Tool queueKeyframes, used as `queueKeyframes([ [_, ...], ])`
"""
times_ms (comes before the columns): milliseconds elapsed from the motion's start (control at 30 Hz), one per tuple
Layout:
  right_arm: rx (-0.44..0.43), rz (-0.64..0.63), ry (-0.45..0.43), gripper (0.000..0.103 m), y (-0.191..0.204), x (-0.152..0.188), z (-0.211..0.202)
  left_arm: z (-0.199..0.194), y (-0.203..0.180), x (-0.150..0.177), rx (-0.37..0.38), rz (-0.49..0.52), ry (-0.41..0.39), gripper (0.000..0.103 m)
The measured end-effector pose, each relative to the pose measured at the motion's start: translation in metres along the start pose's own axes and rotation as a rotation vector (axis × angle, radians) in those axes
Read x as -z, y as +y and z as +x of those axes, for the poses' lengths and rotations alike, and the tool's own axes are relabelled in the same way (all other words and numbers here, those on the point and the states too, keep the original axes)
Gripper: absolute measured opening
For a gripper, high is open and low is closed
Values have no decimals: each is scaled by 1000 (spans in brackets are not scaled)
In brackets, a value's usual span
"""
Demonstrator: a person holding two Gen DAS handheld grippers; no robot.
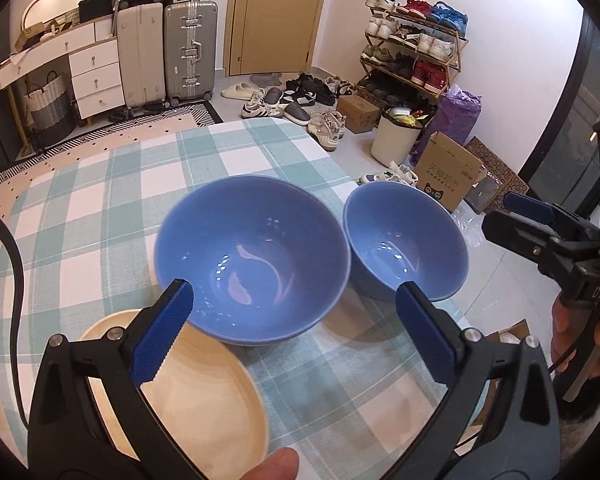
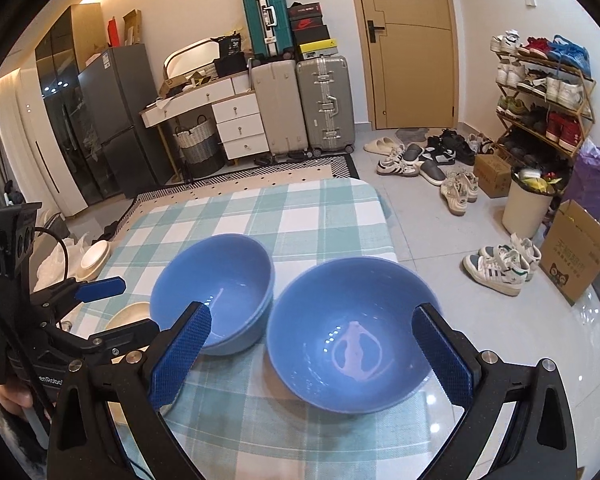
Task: Organize plates and bowls
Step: 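Move both grippers toward the rim of a remaining blue bowl, then close the left gripper on the bowl rim while the right gripper grips it too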
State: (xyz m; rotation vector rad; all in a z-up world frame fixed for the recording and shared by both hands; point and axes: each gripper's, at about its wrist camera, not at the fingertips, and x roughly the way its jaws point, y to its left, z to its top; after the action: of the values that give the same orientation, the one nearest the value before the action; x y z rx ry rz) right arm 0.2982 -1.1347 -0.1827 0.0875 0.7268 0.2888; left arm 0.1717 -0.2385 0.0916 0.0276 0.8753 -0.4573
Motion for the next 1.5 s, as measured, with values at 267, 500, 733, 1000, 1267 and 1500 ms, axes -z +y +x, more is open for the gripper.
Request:
queueKeyframes([
  [267, 54, 50, 15, 102, -34, 13, -3, 23, -33, 1, 42, 21, 29, 101],
  [500, 93, 92, 31, 102, -59, 26, -2, 37, -58, 4, 87, 59, 47, 91],
  [733, 111, 132, 53, 102, -75, 37, 5, 50, -67, 4, 173, 69, 78, 61],
  [1000, 109, 136, 69, 102, -81, 45, 14, 71, -77, 8, 227, 62, 124, 48],
  [1267, 113, 160, 96, 100, -94, 45, 31, 94, -87, 11, 169, 59, 139, 48],
  [1500, 79, 180, 149, 79, -104, 46, 60, 110, -86, 9, 150, 57, 154, 48],
])
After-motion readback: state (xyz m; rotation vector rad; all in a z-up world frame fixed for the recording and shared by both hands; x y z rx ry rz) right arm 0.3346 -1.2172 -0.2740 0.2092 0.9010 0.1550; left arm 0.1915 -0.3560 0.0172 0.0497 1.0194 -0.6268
